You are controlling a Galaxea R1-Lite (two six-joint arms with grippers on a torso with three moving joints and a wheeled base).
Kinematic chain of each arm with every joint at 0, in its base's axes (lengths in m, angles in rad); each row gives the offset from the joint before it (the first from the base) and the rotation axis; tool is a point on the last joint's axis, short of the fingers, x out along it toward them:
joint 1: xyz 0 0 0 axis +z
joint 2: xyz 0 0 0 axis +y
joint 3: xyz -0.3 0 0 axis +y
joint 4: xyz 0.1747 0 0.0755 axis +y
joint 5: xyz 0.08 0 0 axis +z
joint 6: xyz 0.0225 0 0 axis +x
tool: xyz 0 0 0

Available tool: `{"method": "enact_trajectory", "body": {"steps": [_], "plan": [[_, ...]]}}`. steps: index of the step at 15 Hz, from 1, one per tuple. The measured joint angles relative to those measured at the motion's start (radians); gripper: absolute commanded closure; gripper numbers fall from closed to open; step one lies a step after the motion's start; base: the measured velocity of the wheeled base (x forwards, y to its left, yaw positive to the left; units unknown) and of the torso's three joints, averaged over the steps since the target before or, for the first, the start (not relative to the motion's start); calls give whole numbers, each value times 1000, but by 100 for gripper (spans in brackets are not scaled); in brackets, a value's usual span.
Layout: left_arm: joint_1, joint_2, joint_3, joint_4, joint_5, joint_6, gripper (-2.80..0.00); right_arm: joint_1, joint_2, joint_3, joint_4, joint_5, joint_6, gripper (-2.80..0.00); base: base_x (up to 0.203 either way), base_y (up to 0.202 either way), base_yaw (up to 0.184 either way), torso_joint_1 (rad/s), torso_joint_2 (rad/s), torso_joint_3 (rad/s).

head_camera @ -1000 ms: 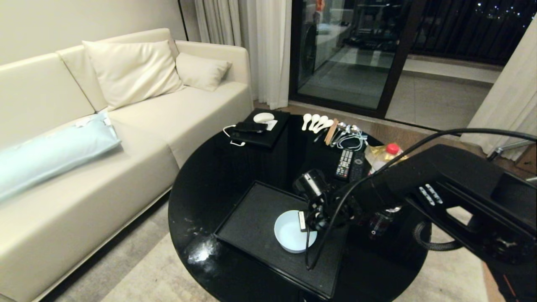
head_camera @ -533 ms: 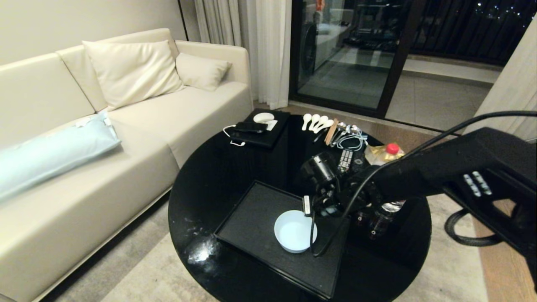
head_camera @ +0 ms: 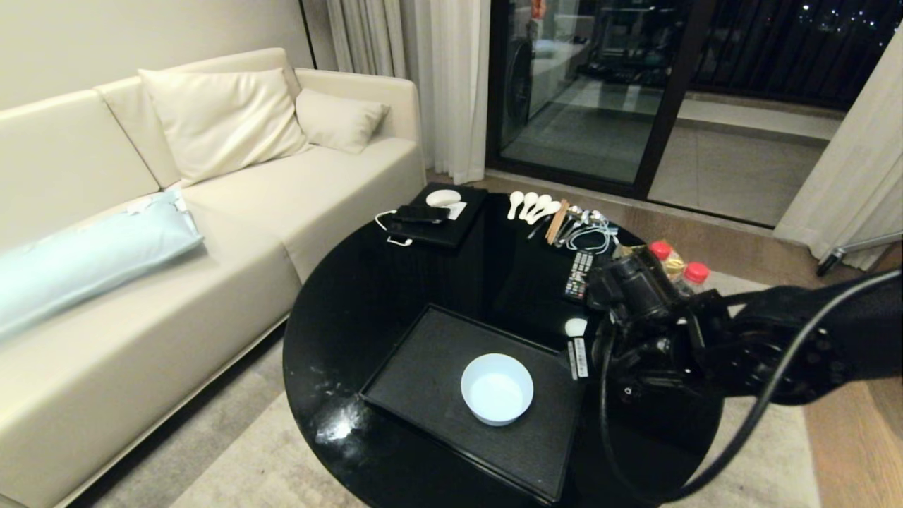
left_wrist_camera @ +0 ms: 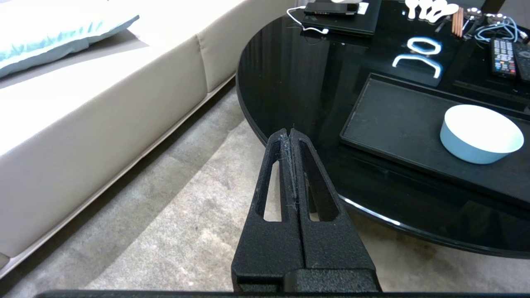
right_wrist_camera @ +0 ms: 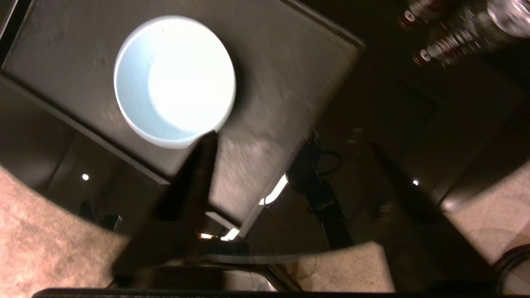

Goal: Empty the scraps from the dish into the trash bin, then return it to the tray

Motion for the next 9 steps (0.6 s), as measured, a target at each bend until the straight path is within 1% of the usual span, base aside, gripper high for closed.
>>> {"method": "enact_trajectory", "body": {"steps": [4, 6, 9], "plan": [[0, 0, 0, 0, 0, 0, 0, -20, -182, 232, -111, -1, -1, 0, 0, 0, 0, 0, 0, 0], [0, 0, 0, 0, 0, 0, 0, -42, -282, 315, -127, -1, -6, 0, 0, 0, 0, 0, 0, 0], [0, 0, 0, 0, 0, -1, 0, -85, -469, 459, -137, -1, -48, 0, 0, 0, 0, 0, 0, 0]]}}
